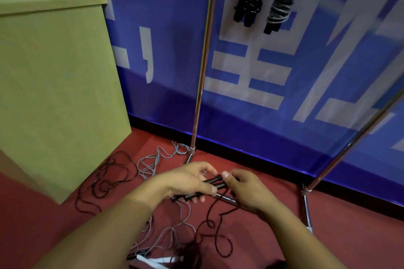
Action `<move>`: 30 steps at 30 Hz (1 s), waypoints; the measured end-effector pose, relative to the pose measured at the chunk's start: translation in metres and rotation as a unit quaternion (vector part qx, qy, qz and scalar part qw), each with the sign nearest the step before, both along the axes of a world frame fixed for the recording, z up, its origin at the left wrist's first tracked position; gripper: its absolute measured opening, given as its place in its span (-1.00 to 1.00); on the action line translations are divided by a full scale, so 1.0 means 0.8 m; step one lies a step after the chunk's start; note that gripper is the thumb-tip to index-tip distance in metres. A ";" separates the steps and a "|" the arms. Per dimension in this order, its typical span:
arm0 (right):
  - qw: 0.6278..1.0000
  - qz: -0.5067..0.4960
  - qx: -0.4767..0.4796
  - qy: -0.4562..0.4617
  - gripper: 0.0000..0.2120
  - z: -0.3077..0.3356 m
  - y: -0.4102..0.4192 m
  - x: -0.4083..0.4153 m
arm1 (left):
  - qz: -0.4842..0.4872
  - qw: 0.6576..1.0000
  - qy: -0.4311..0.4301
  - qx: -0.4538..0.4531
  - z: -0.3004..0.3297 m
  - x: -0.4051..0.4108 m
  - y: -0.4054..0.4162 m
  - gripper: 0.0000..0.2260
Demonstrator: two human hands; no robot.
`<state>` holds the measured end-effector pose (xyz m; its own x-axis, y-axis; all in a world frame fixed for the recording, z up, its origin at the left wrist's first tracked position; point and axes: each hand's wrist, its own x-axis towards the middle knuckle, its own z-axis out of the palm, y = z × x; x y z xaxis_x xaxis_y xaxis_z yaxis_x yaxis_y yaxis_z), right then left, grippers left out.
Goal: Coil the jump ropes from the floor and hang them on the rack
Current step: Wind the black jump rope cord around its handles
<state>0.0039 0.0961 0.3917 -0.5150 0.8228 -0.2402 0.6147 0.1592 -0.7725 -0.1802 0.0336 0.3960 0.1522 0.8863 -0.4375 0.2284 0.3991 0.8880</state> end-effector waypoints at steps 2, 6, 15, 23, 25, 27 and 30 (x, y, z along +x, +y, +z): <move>0.998 -0.037 -0.036 0.043 -0.67 0.002 0.006 0.000 | 0.029 0.999 0.040 0.021 -0.006 -0.013 0.002 -0.74; 0.972 -0.173 -0.053 0.149 -0.71 0.000 0.024 0.001 | 0.299 0.937 0.120 0.132 -0.019 -0.032 0.009 -0.86; 0.901 -0.275 -0.053 0.330 -0.80 0.013 0.009 -0.019 | 0.212 0.966 -0.139 -0.046 -0.003 0.035 -0.003 -0.68; 0.962 -0.067 -0.028 0.262 -0.78 0.015 -0.029 -0.035 | 0.384 0.895 -0.219 0.066 0.004 0.034 0.024 -0.79; 0.968 -0.062 -0.008 0.245 -0.76 0.014 -0.031 -0.036 | 0.413 0.871 -0.255 0.073 0.007 0.023 0.027 -0.78; 0.967 -0.062 0.004 0.246 -0.76 0.013 -0.032 -0.037 | 0.421 0.835 -0.350 0.060 0.013 0.016 0.026 -0.74; 0.970 -0.055 0.025 0.236 -0.76 0.008 -0.029 -0.040 | 0.408 0.787 -0.462 0.028 0.023 0.010 0.020 -0.68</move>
